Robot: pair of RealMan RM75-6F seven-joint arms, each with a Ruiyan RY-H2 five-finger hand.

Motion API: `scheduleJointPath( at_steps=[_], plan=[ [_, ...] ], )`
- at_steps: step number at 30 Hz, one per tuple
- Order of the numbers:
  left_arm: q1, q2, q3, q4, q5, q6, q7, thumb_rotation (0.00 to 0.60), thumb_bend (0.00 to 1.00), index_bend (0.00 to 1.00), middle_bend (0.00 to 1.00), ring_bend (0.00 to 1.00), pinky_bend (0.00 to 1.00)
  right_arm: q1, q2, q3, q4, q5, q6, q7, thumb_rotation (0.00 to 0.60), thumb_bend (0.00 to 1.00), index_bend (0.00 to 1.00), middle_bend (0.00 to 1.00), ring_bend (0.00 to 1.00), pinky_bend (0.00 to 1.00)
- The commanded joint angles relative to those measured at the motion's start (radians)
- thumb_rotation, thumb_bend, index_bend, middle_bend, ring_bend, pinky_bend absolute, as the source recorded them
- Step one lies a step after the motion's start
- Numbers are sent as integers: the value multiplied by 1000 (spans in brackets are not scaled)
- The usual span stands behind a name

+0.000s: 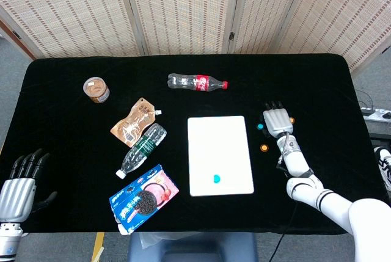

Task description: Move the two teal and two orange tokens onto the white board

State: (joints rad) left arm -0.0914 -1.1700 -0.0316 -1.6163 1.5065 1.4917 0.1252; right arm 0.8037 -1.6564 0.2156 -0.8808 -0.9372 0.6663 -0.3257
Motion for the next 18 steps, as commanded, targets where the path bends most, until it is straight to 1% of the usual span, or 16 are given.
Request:
scheduleJointPath(
  at_steps=[1, 18],
  plan=[
    [0, 1, 0, -1, -1, 0, 1, 600, 250, 108, 43, 61, 0, 3, -9, -2, 11, -3, -5, 5, 600, 389, 434, 132, 17, 0],
    [-1, 2, -1, 1, -6, -6, 5, 600, 250, 108, 42, 61, 0, 24, -45, -4, 59, -7, -24, -7, 600, 390, 433, 132, 18, 0]
  ],
)
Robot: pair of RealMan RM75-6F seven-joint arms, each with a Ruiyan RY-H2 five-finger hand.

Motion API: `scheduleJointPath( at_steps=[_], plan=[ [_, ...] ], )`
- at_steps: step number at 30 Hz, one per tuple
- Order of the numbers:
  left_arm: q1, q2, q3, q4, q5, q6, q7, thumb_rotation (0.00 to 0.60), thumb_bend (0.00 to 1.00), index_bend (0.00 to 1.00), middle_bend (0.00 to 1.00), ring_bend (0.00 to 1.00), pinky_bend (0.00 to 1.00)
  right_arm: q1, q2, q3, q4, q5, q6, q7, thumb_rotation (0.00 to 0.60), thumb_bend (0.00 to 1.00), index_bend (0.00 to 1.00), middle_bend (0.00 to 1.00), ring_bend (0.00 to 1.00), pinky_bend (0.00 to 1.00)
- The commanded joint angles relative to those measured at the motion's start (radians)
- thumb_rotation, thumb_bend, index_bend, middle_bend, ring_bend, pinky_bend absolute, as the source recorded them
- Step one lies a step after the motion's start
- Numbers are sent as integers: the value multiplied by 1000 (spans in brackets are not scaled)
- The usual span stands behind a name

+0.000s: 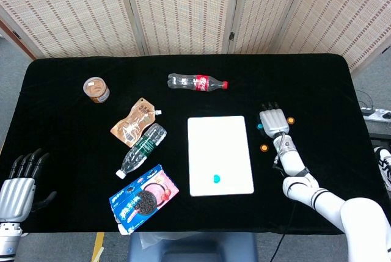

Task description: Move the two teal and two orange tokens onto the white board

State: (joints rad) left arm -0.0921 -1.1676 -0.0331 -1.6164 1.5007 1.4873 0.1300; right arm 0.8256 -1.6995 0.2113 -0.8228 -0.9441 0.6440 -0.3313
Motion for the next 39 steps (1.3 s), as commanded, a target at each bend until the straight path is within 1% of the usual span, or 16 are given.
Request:
scheduleJointPath(
  at_steps=[1, 4, 10, 14, 17, 22, 23, 27, 29, 33, 39],
  plan=[
    [-1, -1, 0, 2, -1, -2, -1, 600, 249, 108, 42, 61, 0, 3, -3, 0, 2, 1, -2, -3, 600, 391, 433, 132, 19, 0],
    [-1, -2, 1, 6, -3, -5, -3, 600, 249, 108, 43, 61, 0, 7, -7, -1, 4, 5, -4, -15, 600, 396, 441, 132, 21, 0],
    [-1, -5, 1, 13, -3, -5, -10, 600, 250, 108, 42, 60, 0, 10, -9, 3, 5, 25, -5, -39, 600, 439, 504, 147, 20, 0],
    [0, -7, 2, 17, -3, -5, -13, 600, 250, 108, 42, 60, 0, 3, 10, 5, -30, 21, 13, -36, 600, 448, 518, 152, 20, 0],
    [0, -6, 2, 17, -3, -5, -13, 600, 250, 108, 42, 60, 0, -10, 49, -2, -99, -8, 45, -31, 600, 449, 519, 153, 20, 0],
    [0, -5, 0, 15, 1, 0, -14, 600, 250, 108, 43, 60, 0, -42, 145, -30, -290, -97, 128, -32, 600, 449, 519, 157, 20, 0],
    [-1, -4, 0, 15, 0, -1, -13, 600, 250, 108, 43, 60, 0, -51, 168, -43, -346, -128, 149, -34, 600, 449, 520, 157, 20, 0],
    [-1, -4, 0, 13, 2, 0, -15, 600, 250, 108, 43, 60, 0, -74, 230, -92, -505, -231, 201, -42, 600, 450, 520, 157, 18, 0],
    [0, -4, 0, 12, 4, 1, -15, 600, 249, 108, 43, 60, 0, -82, 246, -118, -564, -284, 223, -45, 600, 449, 519, 158, 18, 0],
    [2, -4, 1, 12, 5, 6, -17, 600, 250, 108, 43, 60, 0, -93, 252, -163, -635, -372, 245, -36, 600, 449, 520, 159, 19, 0],
    [7, -3, 3, 12, 6, 10, -22, 600, 250, 109, 42, 59, 0, -105, 235, -224, -662, -475, 261, -28, 600, 449, 519, 159, 20, 0]
  ],
)
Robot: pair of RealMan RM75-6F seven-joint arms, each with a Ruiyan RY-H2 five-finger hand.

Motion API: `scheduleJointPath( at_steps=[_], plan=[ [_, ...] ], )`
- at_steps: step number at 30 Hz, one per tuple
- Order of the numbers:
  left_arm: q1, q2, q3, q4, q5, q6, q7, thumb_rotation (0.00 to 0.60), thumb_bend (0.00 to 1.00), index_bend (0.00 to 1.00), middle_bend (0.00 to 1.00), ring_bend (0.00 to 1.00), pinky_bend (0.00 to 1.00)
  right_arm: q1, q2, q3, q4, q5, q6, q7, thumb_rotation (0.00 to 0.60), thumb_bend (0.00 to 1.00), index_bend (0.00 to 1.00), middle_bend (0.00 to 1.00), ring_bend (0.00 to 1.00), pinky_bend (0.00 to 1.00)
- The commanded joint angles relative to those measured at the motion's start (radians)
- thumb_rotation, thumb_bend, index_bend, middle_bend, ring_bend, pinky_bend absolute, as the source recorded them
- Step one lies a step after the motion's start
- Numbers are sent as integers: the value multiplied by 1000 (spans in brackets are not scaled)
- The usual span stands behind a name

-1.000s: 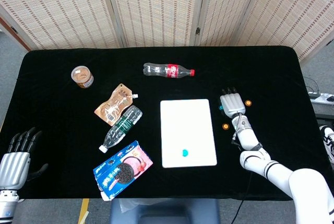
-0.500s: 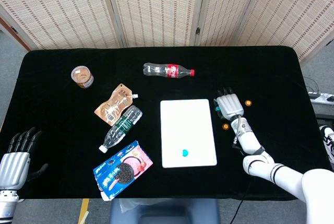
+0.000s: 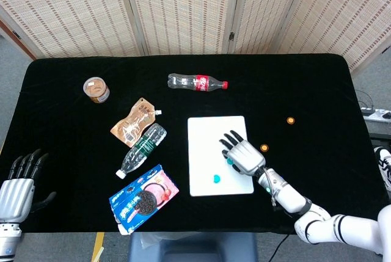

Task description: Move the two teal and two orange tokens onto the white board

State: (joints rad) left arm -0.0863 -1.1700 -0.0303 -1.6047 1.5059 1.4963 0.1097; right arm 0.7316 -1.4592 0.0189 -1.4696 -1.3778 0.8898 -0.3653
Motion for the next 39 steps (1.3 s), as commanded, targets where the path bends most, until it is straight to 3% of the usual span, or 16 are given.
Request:
scheduleJointPath(
  at_steps=[1, 8, 27, 35, 39],
  plan=[
    [2, -1, 1, 1, 1, 2, -3, 600, 250, 109, 42, 59, 0, -14, -9, -38, -14, -52, 17, 9, 600, 449, 520, 158, 20, 0],
    [2, -5, 3, 5, 2, 0, -4, 600, 250, 109, 40, 58, 0, -27, -33, -67, 14, -101, 31, -14, 600, 449, 519, 159, 18, 0],
    [2, -9, 2, 15, -3, -7, -11, 600, 249, 109, 38, 57, 0, -50, -46, -70, 10, -131, 46, -58, 600, 449, 466, 149, 21, 0],
    [1, -13, 2, 23, -3, -7, -19, 600, 250, 107, 38, 57, 0, -57, -39, -69, 0, -143, 55, -63, 600, 449, 245, 136, 15, 0],
    [-1, -13, 0, 23, -2, -9, -20, 600, 250, 105, 38, 57, 0, -66, -25, -58, -5, -141, 76, -58, 600, 449, 213, 135, 15, 0]
  ],
)
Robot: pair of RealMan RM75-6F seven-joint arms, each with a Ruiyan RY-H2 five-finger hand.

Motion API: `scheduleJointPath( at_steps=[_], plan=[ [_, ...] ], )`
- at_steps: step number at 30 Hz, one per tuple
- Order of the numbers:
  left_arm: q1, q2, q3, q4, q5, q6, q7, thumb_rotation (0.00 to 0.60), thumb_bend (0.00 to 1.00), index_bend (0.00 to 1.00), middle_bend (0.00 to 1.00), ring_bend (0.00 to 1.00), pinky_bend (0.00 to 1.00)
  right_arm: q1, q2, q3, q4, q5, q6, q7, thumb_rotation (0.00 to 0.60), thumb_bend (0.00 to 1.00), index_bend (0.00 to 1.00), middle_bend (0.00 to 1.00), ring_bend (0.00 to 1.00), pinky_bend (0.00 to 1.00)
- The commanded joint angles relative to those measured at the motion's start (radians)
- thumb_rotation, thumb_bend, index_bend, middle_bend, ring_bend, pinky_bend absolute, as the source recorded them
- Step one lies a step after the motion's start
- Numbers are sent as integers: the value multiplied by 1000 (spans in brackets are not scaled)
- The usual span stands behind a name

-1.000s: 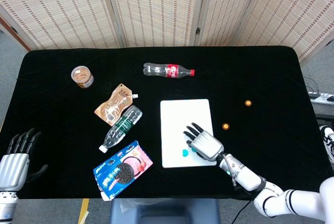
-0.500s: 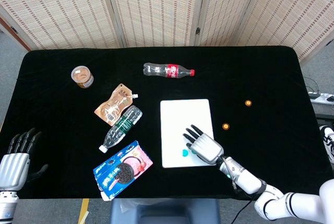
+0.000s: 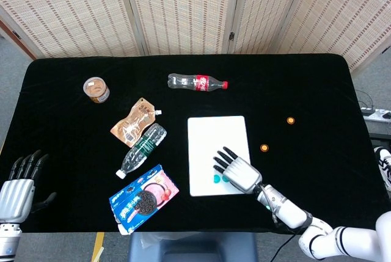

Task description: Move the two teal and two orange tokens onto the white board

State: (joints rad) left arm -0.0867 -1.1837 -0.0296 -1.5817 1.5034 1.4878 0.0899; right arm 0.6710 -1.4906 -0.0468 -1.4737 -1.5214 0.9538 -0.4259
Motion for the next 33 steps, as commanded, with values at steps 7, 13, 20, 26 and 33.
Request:
scheduleJointPath(
  at_steps=[7, 13, 20, 26, 33],
  plan=[
    [-8, 3, -5, -7, 3, -4, 8, 600, 250, 105, 38, 57, 0, -38, 46, 86, 32, 109, 54, 66, 600, 450, 242, 135, 30, 0],
    [-13, 3, -5, -14, 6, -9, 15, 600, 249, 105, 38, 57, 0, -52, 53, 128, 113, 227, 13, 114, 600, 449, 315, 135, 27, 0],
    [-16, 5, -6, -17, 3, -14, 21, 600, 249, 105, 38, 57, 0, -60, 25, 133, 203, 294, -41, 151, 600, 450, 328, 135, 18, 0],
    [-18, 6, -5, -20, 2, -16, 24, 600, 250, 105, 38, 57, 0, -68, 6, 124, 246, 289, -55, 186, 600, 449, 348, 135, 25, 0],
    [-21, 5, -4, -21, 2, -22, 27, 600, 250, 105, 38, 57, 0, -74, -14, 118, 281, 284, -63, 202, 600, 449, 362, 137, 20, 0]
  ],
)
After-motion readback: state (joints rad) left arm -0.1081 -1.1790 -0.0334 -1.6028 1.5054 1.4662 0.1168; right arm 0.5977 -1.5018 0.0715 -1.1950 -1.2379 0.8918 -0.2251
